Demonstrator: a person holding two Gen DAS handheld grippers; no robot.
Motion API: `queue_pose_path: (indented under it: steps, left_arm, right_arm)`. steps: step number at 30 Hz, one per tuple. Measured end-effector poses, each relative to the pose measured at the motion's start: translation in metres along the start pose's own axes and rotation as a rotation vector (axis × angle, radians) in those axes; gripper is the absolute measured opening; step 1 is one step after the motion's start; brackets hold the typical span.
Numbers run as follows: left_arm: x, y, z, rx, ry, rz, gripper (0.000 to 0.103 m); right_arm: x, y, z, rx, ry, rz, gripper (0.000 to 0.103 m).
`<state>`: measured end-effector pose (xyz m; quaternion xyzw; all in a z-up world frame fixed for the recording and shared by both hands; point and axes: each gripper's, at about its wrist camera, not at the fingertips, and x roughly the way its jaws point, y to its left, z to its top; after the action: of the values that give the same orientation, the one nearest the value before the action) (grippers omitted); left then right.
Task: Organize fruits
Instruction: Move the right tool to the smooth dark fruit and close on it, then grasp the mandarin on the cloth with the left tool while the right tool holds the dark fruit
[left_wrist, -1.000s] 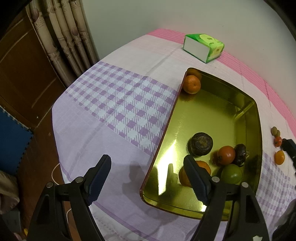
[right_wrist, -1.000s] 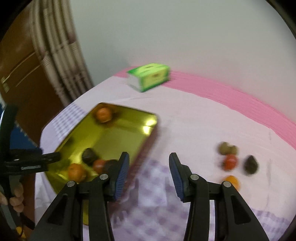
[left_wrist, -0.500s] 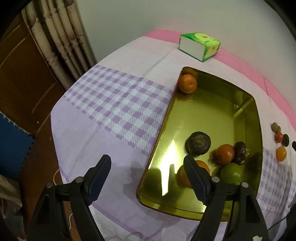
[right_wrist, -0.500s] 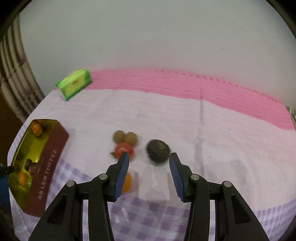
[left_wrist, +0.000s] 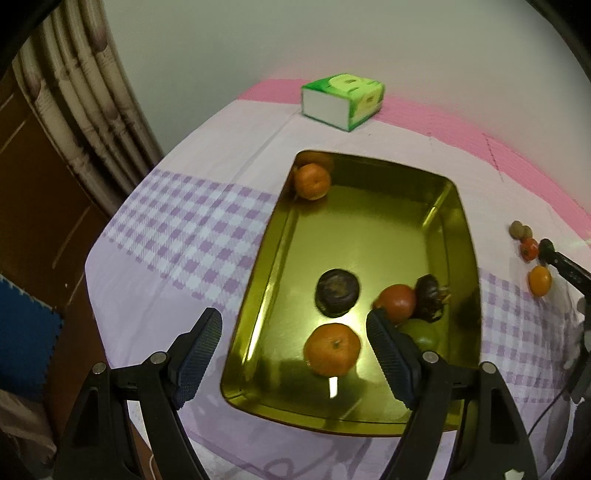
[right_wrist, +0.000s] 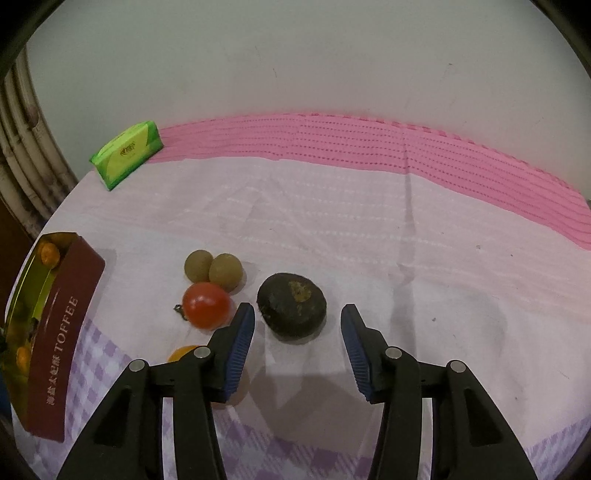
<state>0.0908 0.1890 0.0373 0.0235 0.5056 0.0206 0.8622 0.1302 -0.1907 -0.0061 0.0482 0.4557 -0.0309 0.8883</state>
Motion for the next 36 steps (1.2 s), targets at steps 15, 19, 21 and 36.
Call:
queue_pose_path:
  steps: [15, 19, 21, 36]
  left_arm:
    - [-0.005, -0.084, 0.016, 0.148, -0.013, -0.071, 0.078]
    - [-0.006, -0.112, 0.018, 0.191, -0.021, -0.110, 0.078]
    - [-0.006, -0.127, 0.017, 0.222, -0.026, -0.122, 0.078]
    - [0.015, -0.214, 0.003, 0.343, 0.025, -0.271, 0.078]
  right_arm:
    - [0.008, 0.000, -0.003, -0.031, -0.029, 0.001, 0.039]
    - [0.003, -0.008, -0.007, -0.021, -0.038, -0.016, 0.039]
    - [0.000, -0.016, -0.009, -0.004, -0.040, -0.029, 0.039]
    - [-0.016, -0.070, -0.026, 0.056, -0.048, -0.166, 0.038]
